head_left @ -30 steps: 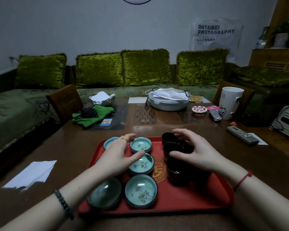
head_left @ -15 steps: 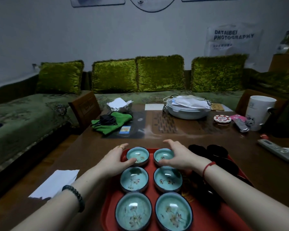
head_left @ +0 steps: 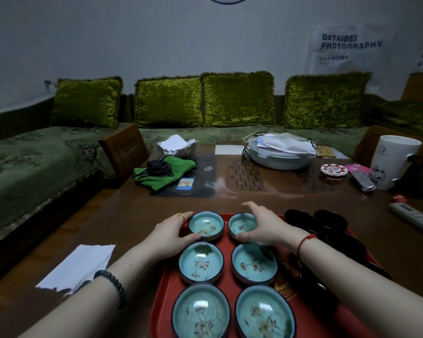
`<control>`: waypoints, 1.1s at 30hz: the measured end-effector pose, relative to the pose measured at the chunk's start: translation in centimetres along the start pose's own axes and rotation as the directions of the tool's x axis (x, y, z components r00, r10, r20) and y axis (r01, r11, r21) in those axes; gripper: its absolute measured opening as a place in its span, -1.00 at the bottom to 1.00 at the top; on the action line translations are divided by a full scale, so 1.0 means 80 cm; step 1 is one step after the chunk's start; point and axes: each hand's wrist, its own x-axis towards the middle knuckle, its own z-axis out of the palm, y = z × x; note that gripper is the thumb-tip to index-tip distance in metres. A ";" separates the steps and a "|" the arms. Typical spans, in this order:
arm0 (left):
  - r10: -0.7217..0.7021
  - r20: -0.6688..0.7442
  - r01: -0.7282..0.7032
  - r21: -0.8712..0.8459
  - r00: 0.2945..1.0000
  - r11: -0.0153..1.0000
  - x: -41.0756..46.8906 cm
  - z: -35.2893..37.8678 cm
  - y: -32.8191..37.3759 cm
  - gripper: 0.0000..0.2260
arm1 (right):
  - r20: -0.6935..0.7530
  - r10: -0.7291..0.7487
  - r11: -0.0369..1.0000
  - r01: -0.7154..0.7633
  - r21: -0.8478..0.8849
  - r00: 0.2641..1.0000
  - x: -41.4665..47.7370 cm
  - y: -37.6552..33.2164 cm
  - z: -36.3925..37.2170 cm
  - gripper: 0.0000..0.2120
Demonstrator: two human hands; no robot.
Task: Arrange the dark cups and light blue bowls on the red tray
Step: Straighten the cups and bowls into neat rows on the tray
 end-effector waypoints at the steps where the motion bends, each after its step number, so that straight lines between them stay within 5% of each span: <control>1: 0.003 -0.001 -0.003 0.007 1.000 1.000 0.000 0.000 0.000 -0.39 | -0.003 -0.004 1.000 0.004 0.001 1.000 0.000 0.000 0.001 -0.21; 19: 0.049 -0.090 -0.060 -0.128 0.995 0.990 -0.041 -0.007 0.004 -0.38 | -0.091 -0.119 0.992 0.121 0.020 0.989 -0.048 0.004 -0.011 -0.20; 27: 0.100 0.082 -0.089 -0.120 0.992 0.989 -0.090 -0.004 0.003 -0.30 | 0.041 -0.126 0.992 0.127 -0.016 0.991 -0.106 0.004 0.001 -0.17; 33: 0.088 0.059 -0.081 -0.112 0.994 0.990 -0.092 -0.004 0.009 -0.34 | 0.046 -0.091 0.996 0.092 -0.017 0.995 -0.109 -0.009 0.008 -0.17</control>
